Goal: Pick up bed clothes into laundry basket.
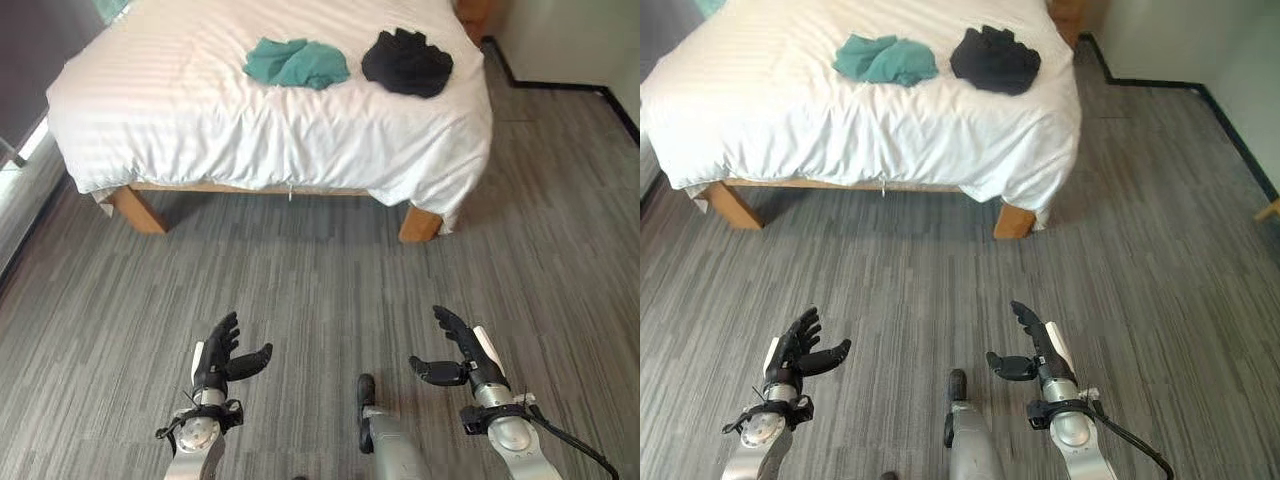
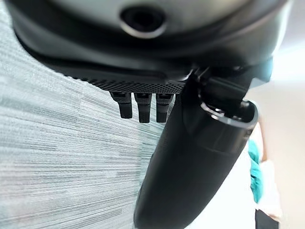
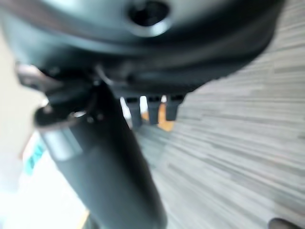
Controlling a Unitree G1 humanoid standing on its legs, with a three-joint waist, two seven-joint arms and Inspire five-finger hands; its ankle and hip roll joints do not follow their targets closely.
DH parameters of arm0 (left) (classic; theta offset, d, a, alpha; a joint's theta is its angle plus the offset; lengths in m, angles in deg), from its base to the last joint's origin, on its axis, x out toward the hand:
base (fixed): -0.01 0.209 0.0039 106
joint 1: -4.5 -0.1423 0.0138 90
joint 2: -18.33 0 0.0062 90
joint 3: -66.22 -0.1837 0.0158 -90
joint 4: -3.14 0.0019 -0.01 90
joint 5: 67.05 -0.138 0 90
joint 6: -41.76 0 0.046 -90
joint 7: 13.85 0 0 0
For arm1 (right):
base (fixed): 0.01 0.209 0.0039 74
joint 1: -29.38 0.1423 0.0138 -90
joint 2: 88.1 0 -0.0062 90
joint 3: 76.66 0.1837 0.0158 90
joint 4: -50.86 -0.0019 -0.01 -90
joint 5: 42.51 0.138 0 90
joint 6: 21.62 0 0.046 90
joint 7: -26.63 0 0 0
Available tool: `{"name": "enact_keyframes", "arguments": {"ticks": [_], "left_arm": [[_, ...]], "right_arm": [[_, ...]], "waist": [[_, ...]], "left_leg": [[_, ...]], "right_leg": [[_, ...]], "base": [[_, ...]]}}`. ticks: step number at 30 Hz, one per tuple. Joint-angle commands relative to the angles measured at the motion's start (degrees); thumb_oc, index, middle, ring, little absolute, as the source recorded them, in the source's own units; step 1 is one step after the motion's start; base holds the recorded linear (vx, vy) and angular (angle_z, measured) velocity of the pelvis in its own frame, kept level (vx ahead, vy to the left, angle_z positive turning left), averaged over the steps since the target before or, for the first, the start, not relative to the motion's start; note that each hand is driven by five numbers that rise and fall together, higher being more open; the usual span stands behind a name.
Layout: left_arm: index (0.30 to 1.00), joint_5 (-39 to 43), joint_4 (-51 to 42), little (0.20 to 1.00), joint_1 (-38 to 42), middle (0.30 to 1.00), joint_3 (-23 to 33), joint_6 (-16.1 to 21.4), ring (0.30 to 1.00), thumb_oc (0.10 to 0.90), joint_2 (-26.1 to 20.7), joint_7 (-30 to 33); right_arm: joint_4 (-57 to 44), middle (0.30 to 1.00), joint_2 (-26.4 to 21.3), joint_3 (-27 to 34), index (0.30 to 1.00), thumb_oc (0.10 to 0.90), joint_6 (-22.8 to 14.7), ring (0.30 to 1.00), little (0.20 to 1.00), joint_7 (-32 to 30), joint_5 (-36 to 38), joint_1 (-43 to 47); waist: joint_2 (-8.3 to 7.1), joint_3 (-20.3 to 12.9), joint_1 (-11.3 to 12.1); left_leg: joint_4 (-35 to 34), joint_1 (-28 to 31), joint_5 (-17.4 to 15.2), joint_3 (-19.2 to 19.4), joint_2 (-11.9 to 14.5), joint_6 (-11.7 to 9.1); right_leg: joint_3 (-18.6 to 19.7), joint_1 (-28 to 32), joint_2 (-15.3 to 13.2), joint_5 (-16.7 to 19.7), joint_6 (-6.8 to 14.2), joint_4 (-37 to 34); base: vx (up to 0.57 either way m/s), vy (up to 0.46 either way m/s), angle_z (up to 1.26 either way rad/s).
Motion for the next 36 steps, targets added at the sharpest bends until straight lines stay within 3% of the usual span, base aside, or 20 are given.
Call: {"name": "enact_keyframes", "arguments": {"ticks": [1,2,4,5,6,7,8,10,11,12,13,14,16,20,25,29,31,33,34,36], "left_arm": [[0.900,-0.3,-8.5,0.900,1.0,0.900,2.9,5.6,0.900,0.800,-2.0,0.4],[0.900,-0.3,-8.5,0.900,1.0,0.900,3.0,5.6,0.900,0.800,-2.0,0.4],[0.900,-0.6,-9.1,0.900,2.3,0.900,2.3,5.5,0.900,0.800,-2.4,0.2],[0.900,-0.8,-9.2,0.900,2.7,0.900,2.0,5.4,0.900,0.800,-2.5,0.3],[0.900,-1.1,-9.3,0.900,3.7,0.900,1.5,5.3,0.900,0.800,-2.4,0.3],[0.900,-1.1,-9.2,0.900,3.9,0.900,1.4,5.3,0.900,0.800,-2.4,0.3],[0.900,-1.2,-9.4,0.900,4.1,0.900,1.1,5.2,0.900,0.800,-2.2,0.1],[0.900,-1.5,-9.6,0.900,4.1,0.900,1.1,5.1,0.900,0.800,-2.3,-0.1],[0.900,-2.5,-9.9,0.900,3.8,0.900,1.1,5.1,0.900,0.800,-2.6,-0.3],[0.900,-3.1,-10.7,0.900,3.0,0.900,1.5,5.5,0.900,0.800,-3.0,-0.8],[0.900,-3.1,-10.8,0.900,2.8,0.900,1.4,5.4,0.900,0.800,-3.0,-0.8],[0.900,-3.2,-11.5,0.900,1.8,0.900,2.4,5.7,0.900,0.800,-3.4,-1.0],[0.900,-3.4,-11.9,0.900,1.2,0.900,3.1,6.0,0.900,0.800,-3.7,-0.5],[0.900,-4.1,-12.9,0.900,0.5,0.900,4.6,6.4,0.900,0.800,-4.5,0.5],[0.900,-4.8,-14.3,0.900,0.0,0.900,6.8,6.9,0.900,0.800,-5.6,2.1],[0.900,-4.8,-14.6,0.900,0.1,0.900,7.4,6.9,0.900,0.800,-6.4,2.7],[0.900,-5.6,-14.2,0.900,0.7,0.900,7.7,6.2,0.900,0.800,-8.5,2.7],[0.900,-5.1,-14.1,0.900,1.7,0.900,8.0,6.3,0.900,0.800,-9.8,3.5],[0.900,-5.0,-14.2,0.900,1.9,0.900,8.1,6.4,0.900,0.800,-10.6,3.7],[0.900,-5.0,-14.2,0.900,2.0,0.900,8.2,6.4,0.900,0.800,-10.5,3.7]], "right_arm": [[-6.7,0.900,-2.8,3.2,0.900,0.800,-5.6,0.900,0.900,-2.1,1.4,8.4],[-6.7,0.900,-2.7,3.1,0.900,0.800,-5.6,0.900,0.900,-2.1,1.4,8.5],[-7.9,0.900,-3.6,3.8,0.900,0.800,-5.9,0.900,0.900,-2.4,1.5,8.8],[-8.1,0.900,-4.1,4.4,0.900,0.800,-6.0,0.900,0.900,-3.1,1.4,8.8],[-7.9,0.900,-4.6,5.0,0.900,0.800,-5.9,0.900,0.900,-4.0,0.9,9.6],[-7.8,0.900,-4.6,5.1,0.900,0.800,-5.9,0.900,0.900,-4.0,0.9,9.7],[-7.4,0.900,-5.0,5.4,0.900,0.800,-5.5,0.900,0.900,-4.5,0.7,10.2],[-7.3,0.900,-5.0,5.6,0.900,0.800,-5.4,0.900,0.900,-4.5,0.6,10.1],[-7.0,0.900,-4.9,5.9,0.900,0.800,-5.5,0.900,0.900,-4.7,0.5,10.0],[-6.8,0.900,-4.6,6.4,0.900,0.800,-5.8,0.900,0.900,-4.9,0.3,9.7],[-6.7,0.900,-4.6,6.4,0.900,0.800,-5.8,0.900,0.900,-4.9,0.3,9.6],[-5.9,0.900,-4.4,6.4,0.900,0.800,-6.1,0.900,0.900,-5.4,-0.2,9.5],[-5.2,0.900,-4.0,6.4,0.900,0.800,-6.4,0.900,0.900,-6.4,-0.6,9.6],[-5.1,0.900,-2.6,6.9,0.900,0.800,-6.7,0.900,0.900,-7.5,-0.3,9.1],[-4.5,0.900,-0.7,7.4,0.900,0.800,-6.6,0.900,0.900,-8.1,1.3,9.1],[-4.3,0.900,0.2,8.0,0.900,0.800,-6.2,0.900,0.900,-8.4,0.1,8.3],[-3.6,0.900,0.3,8.3,0.900,0.800,-4.9,0.900,0.900,-8.7,-1.7,9.4],[-3.3,0.900,-0.6,7.8,0.900,0.800,-4.5,0.900,0.900,-10.0,-2.7,13.1],[-3.5,0.900,-1.5,8.1,0.900,0.800,-4.3,0.900,0.900,-10.8,-3.4,14.5],[-3.4,0.900,-1.5,8.1,0.900,0.800,-4.3,0.900,0.900,-10.8,-3.5,14.7]], "waist": [[-0.59,-2.6,0.1],[-0.42,-2.7,0.1],[-1.14,-1.1,1.2],[-1.80,-0.6,1.2],[-2.96,0.4,2.2],[-2.69,0.4,2.6],[-3.68,1.3,3.6],[-4.02,1.4,3.9],[-4.10,1.5,4.8],[-3.66,1.4,5.6],[-3.75,1.3,6.0],[-2.72,1.4,8.0],[-3.11,1.7,9.7],[-4.61,1.8,10.8],[-3.98,-1.1,12.5],[-5.95,-2.9,13.4],[-7.53,-2.7,12.9],[-6.07,-1.3,12.7],[-5.59,-1.2,13.0],[-5.65,-1.1,12.9]], "left_leg": [[3.4,6.7,10.8,5.2,-2.4,-7.3],[3.6,6.7,10.5,5.3,-2.2,-7.3],[17.5,-1.8,18.3,7.2,-3.6,-11.5],[20.4,-4.7,19.9,9.6,-3.3,-11.9],[24.0,-11.0,18.8,12.0,-4.2,-11.2],[25.1,-11.6,18.1,12.3,-3.9,-11.2],[23.4,-17.5,14.3,14.9,-6.6,-8.8],[22.3,-19.6,13.2,15.8,-7.4,-7.8],[18.2,-21.2,10.8,17.6,-7.4,-6.4],[9.3,-24.6,11.8,18.4,-6.2,-5.3],[8.1,-23.6,11.9,18.6,-6.2,-5.3],[-1.0,-25.3,17.6,17.6,-3.6,-5.7],[-9.2,-26.7,21.5,16.6,-0.7,-7.2],[-11.0,-30.8,23.9,16.0,3.3,-9.6],[-11.5,-27.2,26.9,14.2,7.6,-11.0],[-11.3,-24.3,26.3,16.4,7.1,-9.4],[-10.8,-19.2,23.3,18.4,6.0,-7.2],[-11.1,-17.1,22.8,19.6,7.3,-6.0],[-11.2,-16.3,22.0,20.3,7.6,-5.6],[-11.1,-16.4,21.9,20.2,7.5,-5.6]], "right_leg": [[-1.9,2.8,3.6,13.5,0.5,-15.2],[-1.9,2.9,3.9,13.2,0.6,-15.3],[-1.5,5.8,3.3,11.0,-1.2,-15.8],[-1.5,7.1,2.8,9.7,-2.0,-16.2],[-0.8,8.8,1.9,7.6,-2.9,-16.5],[-0.6,8.5,2.3,7.5,-2.9,-16.3],[0.0,10.9,1.5,6.1,-3.1,-16.5],[0.6,11.6,1.2,5.4,-2.9,-16.5],[1.6,12.8,1.2,4.2,-2.4,-16.5],[2.6,15.1,1.6,2.8,-2.1,-16.5],[3.0,15.3,1.6,2.6,-2.0,-16.5],[4.3,18.1,2.9,0.8,-1.8,-16.5],[5.7,21.0,3.0,-1.5,-1.6,-16.5],[9.3,25.2,2.8,-4.5,-1.3,-16.5],[16.3,30.3,3.1,-8.3,-0.5,-16.5],[18.0,30.7,-0.2,-7.3,1.2,-12.6],[17.8,27.4,-1.5,-0.2,5.6,-0.7],[15.8,20.1,-0.9,5.2,7.2,9.5],[12.9,18.4,-1.8,5.6,7.2,11.3],[12.8,18.2,-1.9,5.3,7.2,11.8]], "base": [[0.25,-0.157,0.32],[0.16,-0.157,0.24],[0.13,-0.210,0.12],[0.24,-0.329,0.03],[0.18,-0.226,0.11],[0.29,-0.223,0.14],[0.19,-0.082,0.11],[0.24,-0.064,0.05],[0.41,0.033,0.06],[0.36,0.055,-0.03],[0.48,0.140,-0.12],[0.40,0.123,-0.34],[0.45,0.128,-0.79],[0.29,0.106,-0.65],[0.41,0.306,-0.93],[0.36,0.315,-0.68],[0.36,0.295,-0.37],[0.14,0.306,-0.37],[0.08,0.226,-0.13],[0.20,0.176,0.04]]}}
